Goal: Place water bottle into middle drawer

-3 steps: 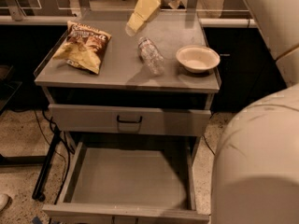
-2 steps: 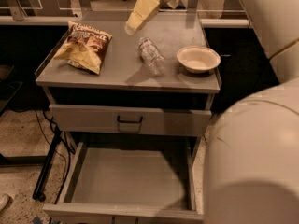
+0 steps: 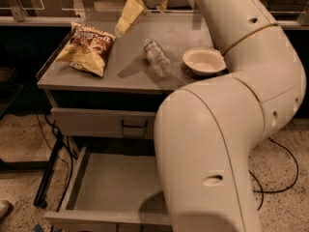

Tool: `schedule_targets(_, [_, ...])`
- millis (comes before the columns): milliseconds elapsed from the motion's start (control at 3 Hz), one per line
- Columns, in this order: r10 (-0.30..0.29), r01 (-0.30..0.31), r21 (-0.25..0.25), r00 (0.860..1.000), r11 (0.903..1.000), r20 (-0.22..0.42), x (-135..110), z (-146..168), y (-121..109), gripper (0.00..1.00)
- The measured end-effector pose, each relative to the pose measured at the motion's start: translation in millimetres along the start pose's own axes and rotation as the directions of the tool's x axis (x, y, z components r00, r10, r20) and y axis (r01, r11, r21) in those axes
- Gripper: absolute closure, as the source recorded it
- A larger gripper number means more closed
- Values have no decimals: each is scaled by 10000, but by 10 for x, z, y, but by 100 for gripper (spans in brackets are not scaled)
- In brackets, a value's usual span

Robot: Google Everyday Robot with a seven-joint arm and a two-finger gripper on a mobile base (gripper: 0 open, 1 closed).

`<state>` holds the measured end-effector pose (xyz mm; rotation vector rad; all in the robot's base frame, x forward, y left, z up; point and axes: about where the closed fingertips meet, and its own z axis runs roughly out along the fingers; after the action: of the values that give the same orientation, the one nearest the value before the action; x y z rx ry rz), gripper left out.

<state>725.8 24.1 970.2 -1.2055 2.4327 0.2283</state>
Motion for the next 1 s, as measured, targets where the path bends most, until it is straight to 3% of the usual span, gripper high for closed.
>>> schedule_targets(333, [199,-198,-70,9998,9998,13,22,90,-69,0])
schedule_targets(1000, [1214,-1214,34,9900,9926,-717,410,450,-466,0])
